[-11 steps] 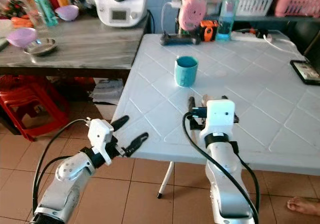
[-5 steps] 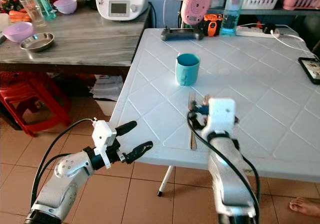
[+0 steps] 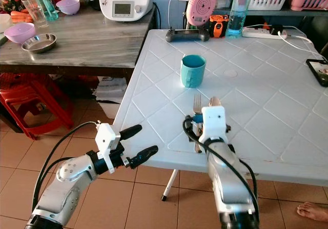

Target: Setting the table

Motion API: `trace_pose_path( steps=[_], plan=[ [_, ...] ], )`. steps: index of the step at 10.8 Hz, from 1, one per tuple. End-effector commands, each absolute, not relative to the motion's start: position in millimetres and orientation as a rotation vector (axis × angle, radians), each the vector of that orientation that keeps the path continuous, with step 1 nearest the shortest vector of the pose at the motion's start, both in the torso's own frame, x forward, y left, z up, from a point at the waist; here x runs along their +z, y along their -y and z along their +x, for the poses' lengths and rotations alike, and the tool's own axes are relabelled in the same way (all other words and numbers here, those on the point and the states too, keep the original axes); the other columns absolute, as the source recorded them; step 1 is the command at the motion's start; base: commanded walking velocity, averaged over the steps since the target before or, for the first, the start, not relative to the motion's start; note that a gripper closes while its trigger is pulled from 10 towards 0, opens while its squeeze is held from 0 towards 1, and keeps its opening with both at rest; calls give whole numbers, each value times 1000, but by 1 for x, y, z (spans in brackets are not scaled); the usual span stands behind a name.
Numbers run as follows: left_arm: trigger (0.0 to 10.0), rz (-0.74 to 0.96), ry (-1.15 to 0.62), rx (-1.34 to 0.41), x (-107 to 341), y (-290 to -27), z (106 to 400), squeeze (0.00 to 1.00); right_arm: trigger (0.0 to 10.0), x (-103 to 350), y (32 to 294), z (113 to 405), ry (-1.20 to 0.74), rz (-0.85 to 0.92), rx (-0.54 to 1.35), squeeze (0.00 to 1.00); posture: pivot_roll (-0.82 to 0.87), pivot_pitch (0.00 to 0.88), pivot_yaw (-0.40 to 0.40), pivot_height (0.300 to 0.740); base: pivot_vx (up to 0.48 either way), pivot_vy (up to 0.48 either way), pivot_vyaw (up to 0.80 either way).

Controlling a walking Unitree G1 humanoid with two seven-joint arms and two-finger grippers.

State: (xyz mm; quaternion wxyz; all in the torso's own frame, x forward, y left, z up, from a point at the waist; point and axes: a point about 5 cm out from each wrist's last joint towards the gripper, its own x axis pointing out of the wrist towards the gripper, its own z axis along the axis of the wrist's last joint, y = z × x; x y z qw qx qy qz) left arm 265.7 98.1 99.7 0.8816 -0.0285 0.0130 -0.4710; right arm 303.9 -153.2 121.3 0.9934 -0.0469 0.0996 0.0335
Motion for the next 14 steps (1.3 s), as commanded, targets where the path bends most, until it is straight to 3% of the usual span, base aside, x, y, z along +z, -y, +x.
trace_pose_path(
  steps=[1, 5, 6, 7, 8, 14],
  plan=[
    [10000, -48, -17, -982, 103, -99, 265, 0, 10000, 121, 150, 308, -203, -87, 86, 0, 12, 68, 46, 740, 0, 0, 0],
    [10000, -54, -22, -1000, 106, -95, 264, 0, 10000, 114, 143, 317, -252, -54, 106, 0, 13, 78, 46, 740, 0, 0, 0],
    [10000, -57, -22, -1000, 106, -94, 264, 0, 7176, 110, 143, 316, -263, -37, 110, 0, 13, 80, 46, 740, 0, 0, 0],
    [10000, -59, -22, -1001, 106, -94, 263, 0, 5961, 108, 142, 316, -271, -23, 113, 0, 13, 80, 46, 740, 0, 0, 0],
    [10000, -58, -22, -1009, 106, -92, 261, 0, 0, 102, 142, 317, -292, 5, 116, 0, 13, 79, 48, 740, 0, 0, 0],
    [10000, -57, -36, -1038, 106, -91, 261, 0, 0, 89, 154, 315, -368, 48, 73, 0, 12, 78, 52, 740, 0, 0, 0]
  ],
)
